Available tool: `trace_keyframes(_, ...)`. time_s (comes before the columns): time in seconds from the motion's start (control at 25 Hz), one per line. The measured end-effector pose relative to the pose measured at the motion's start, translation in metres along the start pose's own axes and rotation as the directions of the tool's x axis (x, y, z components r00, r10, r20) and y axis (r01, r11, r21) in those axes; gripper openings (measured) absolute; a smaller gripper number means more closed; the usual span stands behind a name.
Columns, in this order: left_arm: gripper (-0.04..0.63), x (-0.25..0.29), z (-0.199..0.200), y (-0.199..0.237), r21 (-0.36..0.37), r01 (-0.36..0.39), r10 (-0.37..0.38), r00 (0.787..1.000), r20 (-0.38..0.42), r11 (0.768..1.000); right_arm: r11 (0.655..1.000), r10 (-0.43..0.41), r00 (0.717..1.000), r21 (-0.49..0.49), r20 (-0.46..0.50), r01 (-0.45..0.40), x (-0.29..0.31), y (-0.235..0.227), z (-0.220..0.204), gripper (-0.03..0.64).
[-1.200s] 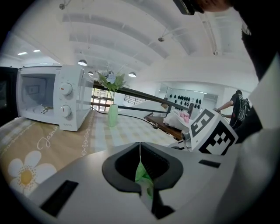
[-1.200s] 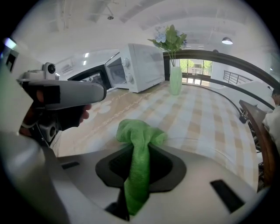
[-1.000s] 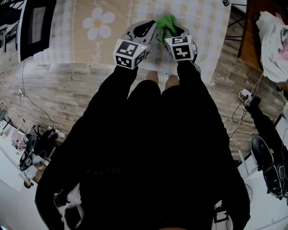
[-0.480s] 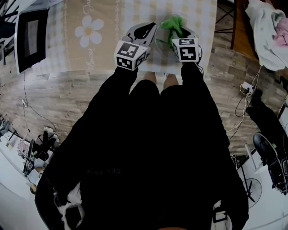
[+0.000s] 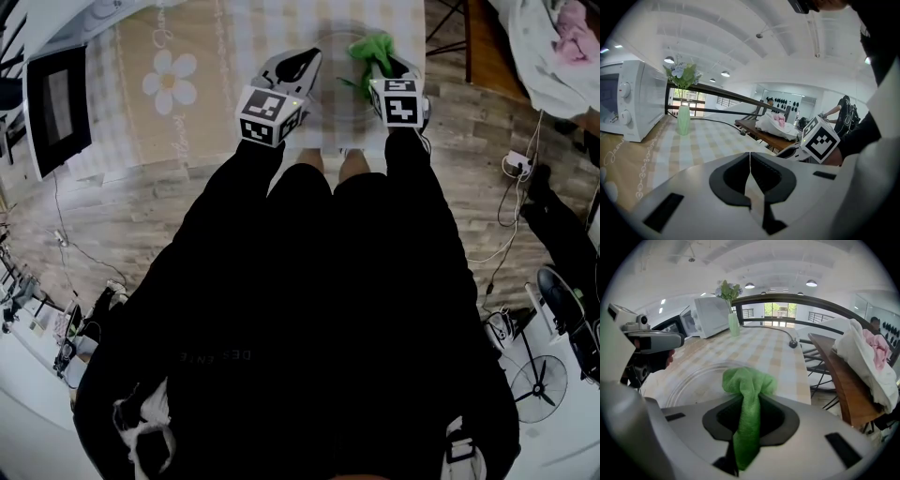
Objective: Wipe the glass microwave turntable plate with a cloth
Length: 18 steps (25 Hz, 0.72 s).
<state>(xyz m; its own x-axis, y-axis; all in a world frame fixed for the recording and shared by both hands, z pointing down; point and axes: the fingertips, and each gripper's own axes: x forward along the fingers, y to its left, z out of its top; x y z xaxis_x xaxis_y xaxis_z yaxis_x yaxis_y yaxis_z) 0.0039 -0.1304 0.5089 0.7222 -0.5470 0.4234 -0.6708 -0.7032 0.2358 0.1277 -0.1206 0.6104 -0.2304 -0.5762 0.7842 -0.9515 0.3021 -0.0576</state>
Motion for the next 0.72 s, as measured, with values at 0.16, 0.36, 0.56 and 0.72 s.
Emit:
trace_keyframes(0.16, 0.021, 0.005, 0.003, -0.006, 0.013, 0.022, -0.022, 1.0, -0.003, 1.0, 0.999, -0.05, 0.999, 0.021, -0.02, 0.05, -0.011, -0.021, -0.01, 0.089)
trace_keyframes(0.36, 0.021, 0.007, 0.006, -0.009, 0.026, 0.036, -0.036, 0.999, -0.001, 0.999, 0.991, -0.109, 0.994, 0.077, -0.02, 0.111, -0.023, -0.056, -0.023, 0.089)
trace_keyframes(0.56, 0.021, 0.003, 0.003, -0.005, 0.035, 0.037, -0.037, 0.999, -0.005, 0.999, 0.99, -0.121, 0.992, 0.083, 0.045, 0.117, -0.04, -0.064, -0.014, 0.089)
trace_keyframes(0.72, 0.021, -0.005, 0.005, 0.004, 0.033, 0.029, -0.029, 1.0, 0.005, 0.999, 0.993, -0.094, 0.988, 0.077, 0.122, 0.085, -0.055, -0.048, 0.007, 0.09)
